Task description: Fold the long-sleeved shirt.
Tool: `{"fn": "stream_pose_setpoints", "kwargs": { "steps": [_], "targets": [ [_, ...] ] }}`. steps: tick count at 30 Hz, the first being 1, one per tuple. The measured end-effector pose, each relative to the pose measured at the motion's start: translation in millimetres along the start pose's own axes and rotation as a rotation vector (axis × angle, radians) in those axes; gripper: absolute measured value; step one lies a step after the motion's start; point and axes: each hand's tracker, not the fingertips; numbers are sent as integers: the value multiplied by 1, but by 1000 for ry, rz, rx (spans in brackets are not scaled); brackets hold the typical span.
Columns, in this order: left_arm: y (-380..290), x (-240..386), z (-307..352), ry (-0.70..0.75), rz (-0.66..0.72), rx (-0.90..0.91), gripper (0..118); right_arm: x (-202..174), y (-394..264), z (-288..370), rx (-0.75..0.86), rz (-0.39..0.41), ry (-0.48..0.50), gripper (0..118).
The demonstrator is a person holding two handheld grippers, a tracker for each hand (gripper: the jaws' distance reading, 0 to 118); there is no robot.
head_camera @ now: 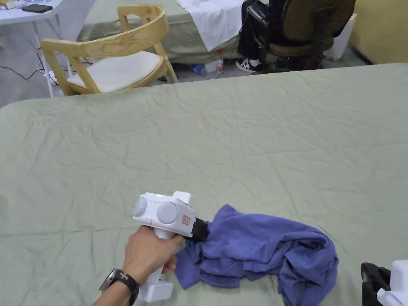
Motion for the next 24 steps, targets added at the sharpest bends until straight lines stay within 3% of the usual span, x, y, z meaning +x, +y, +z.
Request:
{"fn": "stream_pose_setpoints", "kwargs": {
  "steps": [2, 3, 5, 12, 13, 16, 20, 24],
  "targets": [
    [-3, 4, -1, 11, -4, 1, 50, -4, -1, -1, -3, 7, 2, 2],
    [-4, 8, 0, 23, -19, 3, 44, -6, -2, 0, 0, 9, 6, 2],
    [-10, 13, 7, 30, -74, 72, 5, -8, -1, 1, 1, 10, 17, 2],
    [-27, 17, 1, 52, -33, 70, 5, -4, 13, 3, -17, 3, 61, 6],
    [-27, 17, -1, 53, -36, 70, 5, -3, 19, 1, -26, 11, 63, 22],
    [-25, 18, -7, 70, -50, 57, 5, 4, 34, -8, -103, 61, 99, 91],
    [-26, 15, -9, 66, -38, 58, 5, 9, 50, -22, -161, 45, 194, 93],
    [-28, 13, -9, 52, -24, 65, 5, 10, 57, -46, -201, -82, 264, 91]
  ]
}}
